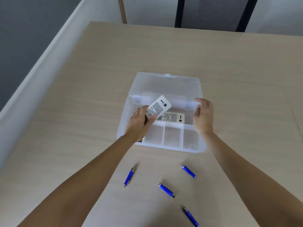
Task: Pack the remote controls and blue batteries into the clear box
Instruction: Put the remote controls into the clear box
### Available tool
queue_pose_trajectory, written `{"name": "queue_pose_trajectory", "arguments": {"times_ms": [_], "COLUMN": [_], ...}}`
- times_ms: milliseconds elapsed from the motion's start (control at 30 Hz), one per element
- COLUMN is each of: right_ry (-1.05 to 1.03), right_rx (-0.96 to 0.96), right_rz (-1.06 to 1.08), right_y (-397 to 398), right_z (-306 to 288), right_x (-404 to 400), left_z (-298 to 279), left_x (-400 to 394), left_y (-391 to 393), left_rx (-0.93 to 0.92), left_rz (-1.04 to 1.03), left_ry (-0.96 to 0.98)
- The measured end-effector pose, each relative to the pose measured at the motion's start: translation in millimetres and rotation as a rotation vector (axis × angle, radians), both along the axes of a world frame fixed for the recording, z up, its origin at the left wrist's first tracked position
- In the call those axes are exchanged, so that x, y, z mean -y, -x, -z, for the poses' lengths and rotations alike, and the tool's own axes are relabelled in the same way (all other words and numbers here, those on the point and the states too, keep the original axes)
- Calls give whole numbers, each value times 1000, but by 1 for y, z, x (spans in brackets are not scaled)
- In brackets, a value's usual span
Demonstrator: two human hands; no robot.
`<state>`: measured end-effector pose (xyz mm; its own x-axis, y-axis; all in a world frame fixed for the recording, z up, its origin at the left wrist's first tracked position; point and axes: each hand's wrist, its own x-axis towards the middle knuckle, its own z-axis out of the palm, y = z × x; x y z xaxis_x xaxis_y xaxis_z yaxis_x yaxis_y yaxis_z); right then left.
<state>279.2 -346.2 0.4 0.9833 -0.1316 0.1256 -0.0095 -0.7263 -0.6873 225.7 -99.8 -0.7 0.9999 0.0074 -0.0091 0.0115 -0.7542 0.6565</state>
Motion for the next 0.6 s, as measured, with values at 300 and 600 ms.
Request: {"name": "queue_pose_trajectory", "arguments": {"times_ms": [300,600], "right_ry": [-114,-108], "right_rx": [-347,-333], "right_rz": [-6,10], "right_y": [45,45], "right_z": [23,24], "right_x": [24,21], "left_z": [0,1], "left_x": [49,28], "left_y": [-78,-77], "left_rx": [-184,-221], "left_rz": [457,462], "left_ry": [-461,-563]}}
